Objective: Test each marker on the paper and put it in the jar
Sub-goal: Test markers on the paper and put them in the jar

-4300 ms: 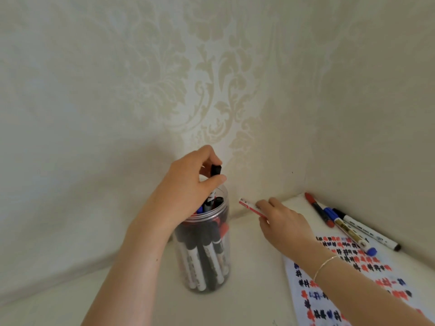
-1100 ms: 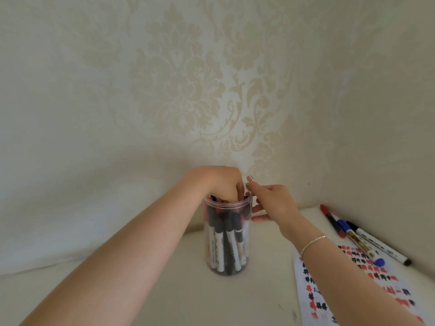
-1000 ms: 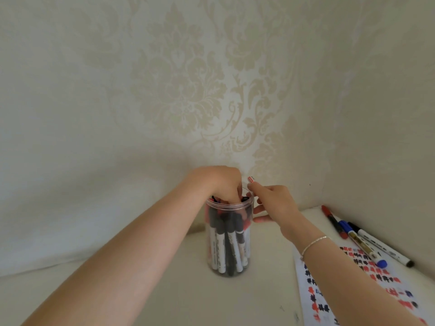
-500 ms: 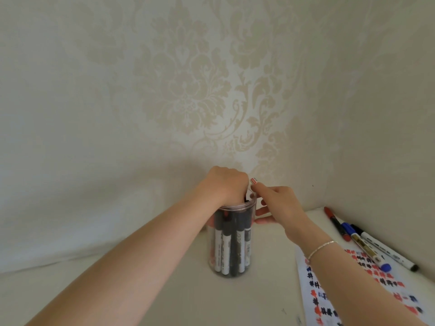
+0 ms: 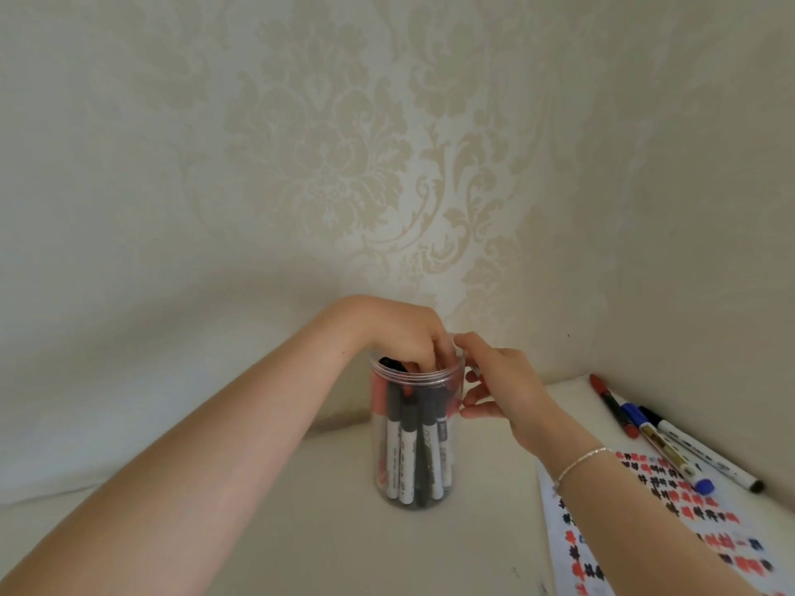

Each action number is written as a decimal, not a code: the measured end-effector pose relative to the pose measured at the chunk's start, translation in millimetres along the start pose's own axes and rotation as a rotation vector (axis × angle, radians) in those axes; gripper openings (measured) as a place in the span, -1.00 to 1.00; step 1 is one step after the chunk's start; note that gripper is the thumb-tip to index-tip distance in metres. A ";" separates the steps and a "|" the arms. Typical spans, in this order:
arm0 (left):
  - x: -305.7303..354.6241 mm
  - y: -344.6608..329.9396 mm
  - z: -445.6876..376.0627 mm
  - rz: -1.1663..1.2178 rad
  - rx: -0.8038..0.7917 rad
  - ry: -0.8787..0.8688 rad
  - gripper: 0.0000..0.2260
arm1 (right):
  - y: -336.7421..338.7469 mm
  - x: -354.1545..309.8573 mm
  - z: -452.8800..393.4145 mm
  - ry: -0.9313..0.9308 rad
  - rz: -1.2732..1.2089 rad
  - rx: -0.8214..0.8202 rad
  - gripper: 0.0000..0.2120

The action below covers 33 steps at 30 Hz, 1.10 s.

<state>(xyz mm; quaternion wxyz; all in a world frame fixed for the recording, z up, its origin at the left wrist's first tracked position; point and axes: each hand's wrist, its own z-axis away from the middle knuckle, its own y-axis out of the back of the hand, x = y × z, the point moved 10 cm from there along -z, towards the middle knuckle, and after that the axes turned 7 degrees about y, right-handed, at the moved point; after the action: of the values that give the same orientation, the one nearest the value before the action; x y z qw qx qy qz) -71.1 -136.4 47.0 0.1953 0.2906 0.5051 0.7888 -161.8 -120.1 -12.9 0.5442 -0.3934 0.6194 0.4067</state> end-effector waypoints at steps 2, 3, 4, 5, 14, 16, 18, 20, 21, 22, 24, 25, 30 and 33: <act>0.1 -11.0 3.4 0.043 -0.101 0.015 -0.75 | -1.7 0.5 -1.4 -0.001 -0.003 -0.002 -0.61; 0.6 -17.2 4.8 0.066 -0.156 0.026 -0.76 | -2.4 0.0 -2.1 0.001 -0.004 0.000 -0.63; 1.9 -21.0 5.9 0.064 -0.187 0.032 -0.77 | -3.0 -0.3 -2.8 0.003 -0.002 0.004 -0.65; 1.7 -23.1 5.6 0.040 -0.194 0.038 -0.76 | -3.6 -0.5 -3.3 0.005 0.002 0.008 -0.66; 16.4 1.6 -3.8 -0.454 0.104 -0.051 -0.78 | -3.8 -1.4 -1.2 0.011 -0.005 0.006 -0.67; 18.7 5.6 -2.3 -0.452 0.180 -0.084 -0.77 | -2.7 -1.0 -1.5 0.016 -0.009 0.013 -0.67; 12.4 5.1 -1.1 -0.336 0.191 -0.084 -0.78 | -2.6 -0.5 -1.8 0.022 -0.010 0.021 -0.67; 4.7 2.2 -0.6 -0.204 0.176 -0.072 -0.78 | -5.1 -1.4 -1.7 0.030 0.000 0.014 -0.66; 2.8 0.3 -0.1 -0.158 0.164 -0.072 -0.77 | -5.8 -2.0 -1.6 0.034 0.006 0.011 -0.66; 1.5 -0.2 0.5 -0.131 0.152 -0.074 -0.76 | -5.9 -2.6 -1.6 0.037 0.008 0.010 -0.66; -1.3 3.9 3.7 -0.107 0.136 -0.073 -0.76 | -4.8 -3.0 -1.7 0.034 0.008 0.009 -0.66; -4.7 10.0 5.9 -0.085 0.149 -0.063 -0.80 | -4.0 -3.1 -1.6 0.031 0.008 0.010 -0.66; -22.7 22.8 5.7 -0.079 0.147 0.047 -0.88 | -3.9 -5.6 -0.2 0.041 0.033 0.034 -0.66; -22.8 6.9 1.4 -0.048 0.017 0.087 -0.91 | -5.9 -7.9 2.5 0.039 0.051 0.023 -0.66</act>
<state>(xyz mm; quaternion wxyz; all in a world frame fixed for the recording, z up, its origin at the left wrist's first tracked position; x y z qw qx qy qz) -53.1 -152.0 47.8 0.1895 0.2457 0.5267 0.7914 -154.7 -119.5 -5.7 0.5260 -0.3790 0.6445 0.4054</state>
